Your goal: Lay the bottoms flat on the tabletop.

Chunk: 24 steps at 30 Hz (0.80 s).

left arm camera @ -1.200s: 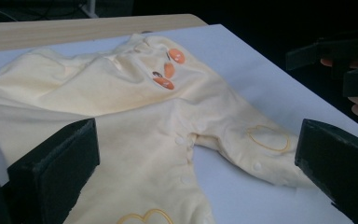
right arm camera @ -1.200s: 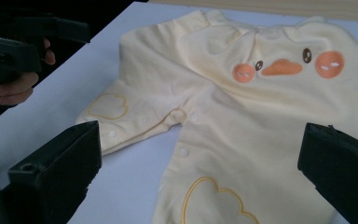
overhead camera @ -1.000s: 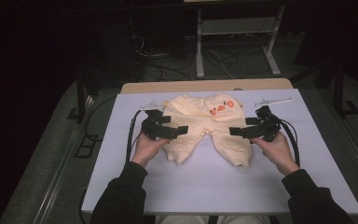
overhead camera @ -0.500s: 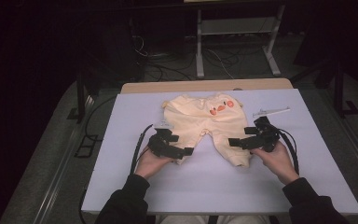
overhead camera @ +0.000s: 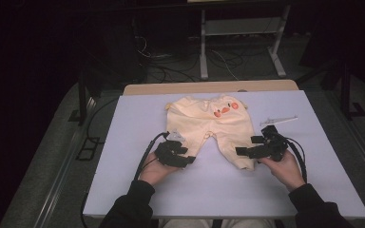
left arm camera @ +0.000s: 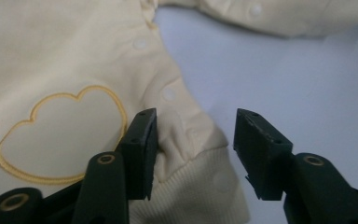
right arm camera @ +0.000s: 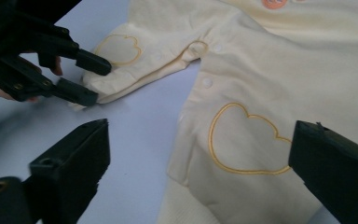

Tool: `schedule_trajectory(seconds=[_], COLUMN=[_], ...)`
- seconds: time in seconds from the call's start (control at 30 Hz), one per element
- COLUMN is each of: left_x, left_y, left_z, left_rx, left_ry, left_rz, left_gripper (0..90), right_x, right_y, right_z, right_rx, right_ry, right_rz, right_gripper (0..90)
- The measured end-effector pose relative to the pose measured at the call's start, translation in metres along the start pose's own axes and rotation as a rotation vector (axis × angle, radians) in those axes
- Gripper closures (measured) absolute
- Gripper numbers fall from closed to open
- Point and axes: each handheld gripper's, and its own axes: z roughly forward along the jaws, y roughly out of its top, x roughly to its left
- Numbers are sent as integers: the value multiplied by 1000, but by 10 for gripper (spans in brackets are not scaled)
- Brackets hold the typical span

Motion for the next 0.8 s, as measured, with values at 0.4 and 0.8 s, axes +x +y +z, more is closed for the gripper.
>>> schedule_trajectory(seconds=[0.4, 0.8], left_x=[-7, -3], left_y=[0, 1], left_z=[9, 10], left_rx=[16, 5], left_ry=[71, 55], left_rz=[51, 28], left_gripper=[612, 660], right_x=[24, 30], right_y=[2, 1], right_z=[27, 53], right_rx=[64, 237], right_ry=[1, -184], right_rz=[-57, -178], right_gripper=[255, 727])
